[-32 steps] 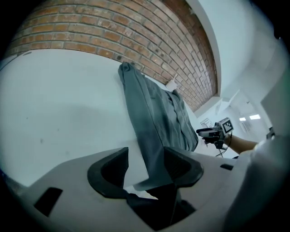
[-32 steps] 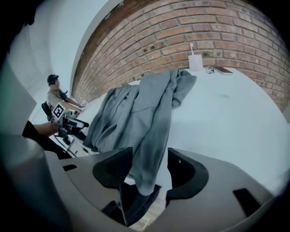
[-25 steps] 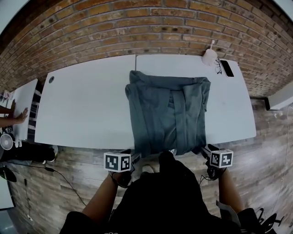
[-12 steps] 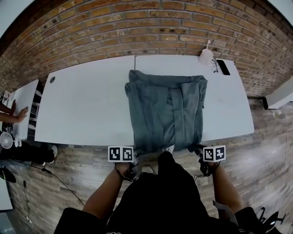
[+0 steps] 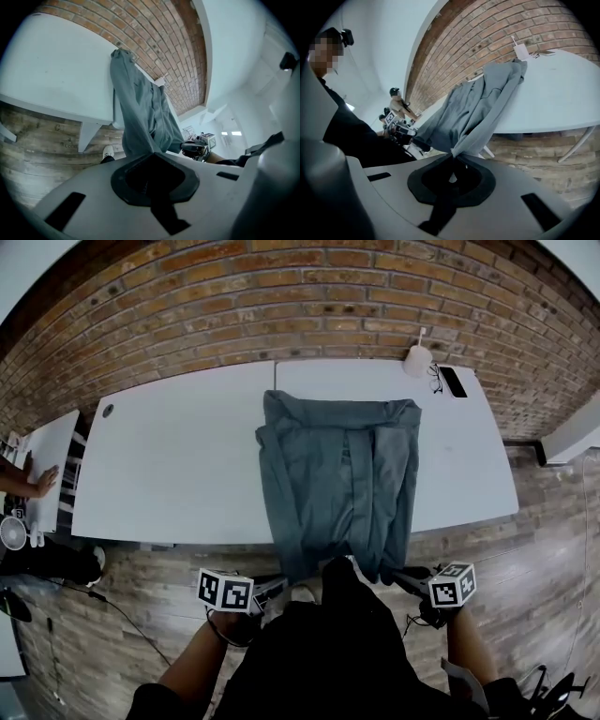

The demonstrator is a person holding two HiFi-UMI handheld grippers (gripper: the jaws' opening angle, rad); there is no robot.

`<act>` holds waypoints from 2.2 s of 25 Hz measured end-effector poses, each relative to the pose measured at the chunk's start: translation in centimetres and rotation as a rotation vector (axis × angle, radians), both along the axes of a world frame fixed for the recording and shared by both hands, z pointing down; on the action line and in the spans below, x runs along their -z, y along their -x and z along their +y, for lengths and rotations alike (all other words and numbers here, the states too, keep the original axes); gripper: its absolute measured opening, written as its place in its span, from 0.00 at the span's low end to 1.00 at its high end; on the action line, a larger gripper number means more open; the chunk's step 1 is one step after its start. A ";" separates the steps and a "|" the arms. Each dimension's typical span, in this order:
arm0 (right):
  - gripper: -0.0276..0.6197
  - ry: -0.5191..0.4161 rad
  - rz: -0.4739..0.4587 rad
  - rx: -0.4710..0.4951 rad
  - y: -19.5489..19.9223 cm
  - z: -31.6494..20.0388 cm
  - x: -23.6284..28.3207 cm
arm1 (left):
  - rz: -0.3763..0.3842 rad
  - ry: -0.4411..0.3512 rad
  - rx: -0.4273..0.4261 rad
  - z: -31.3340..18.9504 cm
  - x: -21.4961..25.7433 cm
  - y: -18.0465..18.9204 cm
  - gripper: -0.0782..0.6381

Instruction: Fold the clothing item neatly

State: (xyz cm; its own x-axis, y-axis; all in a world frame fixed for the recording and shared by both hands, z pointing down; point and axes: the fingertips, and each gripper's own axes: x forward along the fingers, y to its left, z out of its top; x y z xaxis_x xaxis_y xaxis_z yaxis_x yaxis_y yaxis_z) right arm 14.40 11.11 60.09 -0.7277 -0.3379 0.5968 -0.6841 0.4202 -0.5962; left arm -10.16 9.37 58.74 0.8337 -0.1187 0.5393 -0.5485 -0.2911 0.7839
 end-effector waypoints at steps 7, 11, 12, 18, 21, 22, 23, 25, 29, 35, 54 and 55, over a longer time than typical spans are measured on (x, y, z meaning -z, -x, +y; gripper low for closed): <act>0.07 -0.119 -0.287 0.081 2.4 2.4 10.1 | 0.212 -0.101 -0.065 1.3 9.0 0.3 0.13; 0.07 -0.239 -0.291 0.215 3.6 2.1 15.8 | 0.243 -0.241 -0.097 0.5 15.2 0.6 0.13; 0.07 -0.277 -0.277 0.252 3.9 1.6 17.2 | 0.245 -0.287 -0.105 0.1 17.0 0.5 0.13; 0.07 -0.556 -0.234 0.414 5.2 -3.2 27.0 | 0.322 -0.569 -0.073 -3.9 28.7 -0.9 0.13; 0.07 -0.671 -0.250 0.360 4.0 -8.0 31.1 | 0.283 -0.689 0.040 -8.9 32.4 -0.5 0.13; 0.07 -0.696 -0.259 0.319 3.2 -10.0 32.3 | 0.251 -0.721 0.079 -11.0 33.0 -0.1 0.13; 0.07 -0.716 -0.265 0.271 2.2 -12.3 33.3 | 0.212 -0.744 0.123 -13.5 33.2 0.5 0.13; 0.07 -0.735 -0.242 0.161 0.0 -17.3 34.3 | 0.124 -0.759 0.221 -18.7 32.6 2.1 0.13; 0.07 -0.648 -0.065 -0.067 -6.5 -28.6 31.1 | -0.059 -0.712 0.370 -29.3 28.0 5.8 0.13; 0.07 -0.358 0.138 -0.272 -15.6 -40.7 19.6 | -0.260 -0.551 0.354 -41.3 18.2 6.3 0.13; 0.42 -0.288 0.585 0.048 -17.6 -46.1 3.3 | -0.658 -0.659 0.019 -47.5 2.7 6.5 0.49; 0.42 -0.340 0.608 0.095 -17.3 -45.3 4.3 | -0.667 -0.721 -0.029 -46.8 3.8 6.4 0.49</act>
State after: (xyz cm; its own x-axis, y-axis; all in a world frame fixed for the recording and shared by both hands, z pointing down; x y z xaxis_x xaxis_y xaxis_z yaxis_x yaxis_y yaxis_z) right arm 31.70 -34.22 55.76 -0.3338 -0.5294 0.7800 -0.8056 0.5899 0.0556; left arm -16.60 -37.39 54.91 0.3925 -0.5888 0.7066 -0.7991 -0.5986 -0.0550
